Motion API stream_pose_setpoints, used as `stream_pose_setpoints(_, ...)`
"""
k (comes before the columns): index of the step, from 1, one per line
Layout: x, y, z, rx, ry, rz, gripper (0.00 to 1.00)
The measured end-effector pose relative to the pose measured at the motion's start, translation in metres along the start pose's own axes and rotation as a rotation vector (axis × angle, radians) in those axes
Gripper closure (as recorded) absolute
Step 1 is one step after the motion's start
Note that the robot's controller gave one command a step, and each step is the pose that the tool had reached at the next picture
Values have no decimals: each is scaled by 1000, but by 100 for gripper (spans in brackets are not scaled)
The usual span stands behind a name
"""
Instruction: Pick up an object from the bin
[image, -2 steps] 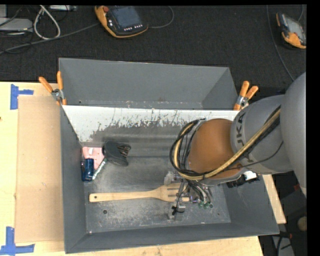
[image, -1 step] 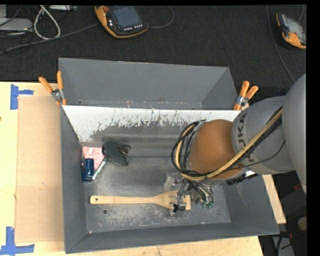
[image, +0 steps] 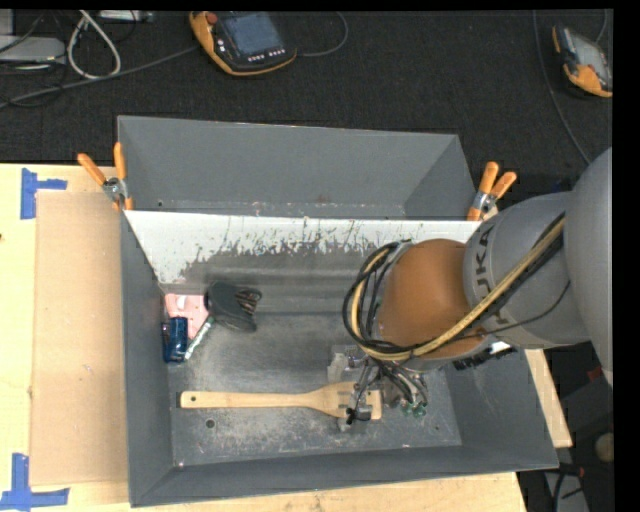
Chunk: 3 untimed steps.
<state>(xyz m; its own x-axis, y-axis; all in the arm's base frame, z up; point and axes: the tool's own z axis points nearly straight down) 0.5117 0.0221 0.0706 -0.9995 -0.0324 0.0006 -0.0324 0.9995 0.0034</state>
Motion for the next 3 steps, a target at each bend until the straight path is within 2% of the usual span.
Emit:
stream_pose_setpoints(1,0,0,0,0,0,1,100)
stream_pose_setpoints(3,2,-8,-142,0,12,-18,100)
